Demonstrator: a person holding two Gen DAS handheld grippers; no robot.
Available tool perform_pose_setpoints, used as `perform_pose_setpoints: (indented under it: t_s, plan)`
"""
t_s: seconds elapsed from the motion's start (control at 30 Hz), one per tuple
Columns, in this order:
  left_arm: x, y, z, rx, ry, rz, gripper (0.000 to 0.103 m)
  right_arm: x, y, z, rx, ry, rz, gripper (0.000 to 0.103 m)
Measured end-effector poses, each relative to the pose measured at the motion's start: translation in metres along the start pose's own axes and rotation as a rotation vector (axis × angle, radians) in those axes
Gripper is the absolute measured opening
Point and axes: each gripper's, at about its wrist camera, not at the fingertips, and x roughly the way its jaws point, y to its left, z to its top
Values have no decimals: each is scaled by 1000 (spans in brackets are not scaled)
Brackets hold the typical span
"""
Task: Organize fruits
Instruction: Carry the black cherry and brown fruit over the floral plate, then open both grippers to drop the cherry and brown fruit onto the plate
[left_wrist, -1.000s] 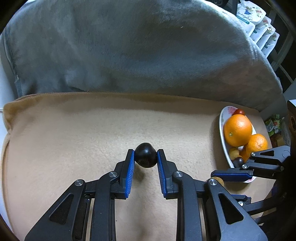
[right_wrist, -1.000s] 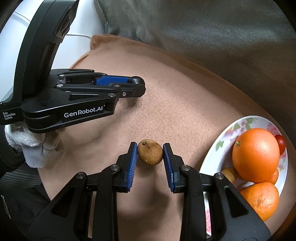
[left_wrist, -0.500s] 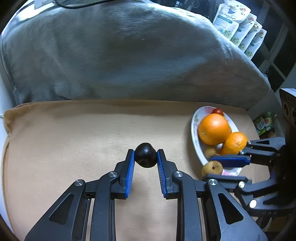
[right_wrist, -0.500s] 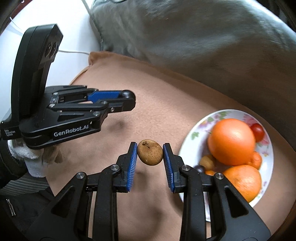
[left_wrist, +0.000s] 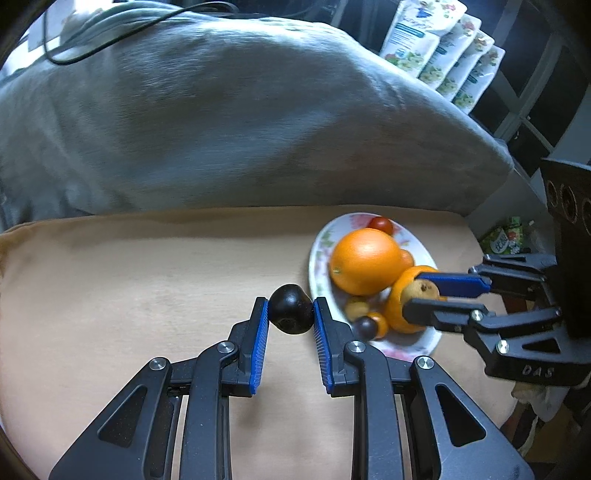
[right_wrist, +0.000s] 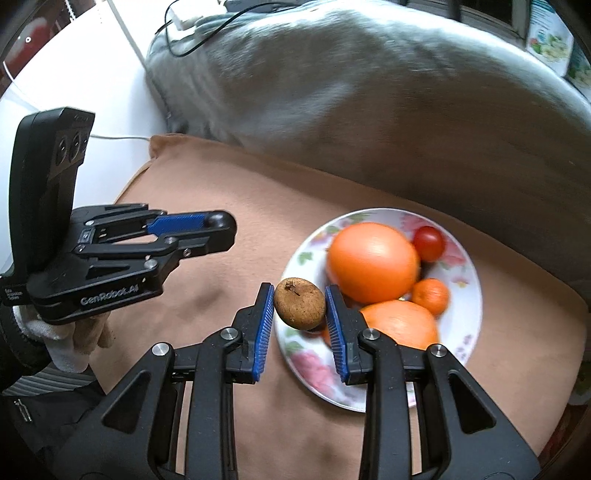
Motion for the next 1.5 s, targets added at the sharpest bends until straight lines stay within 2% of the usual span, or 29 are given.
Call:
perform_pose_setpoints:
  t_s: [0.37, 0.7, 1.5]
  plan:
    - [12, -37, 4, 38, 31, -36, 23, -16, -44, -5, 49, -22, -41, 30]
    - [21, -61, 5, 76, 54, -54, 23, -11, -74, 1, 78, -31, -56, 30]
    - [32, -74, 14, 108, 79, -60, 23, 7, -91, 14, 90, -25, -29, 30]
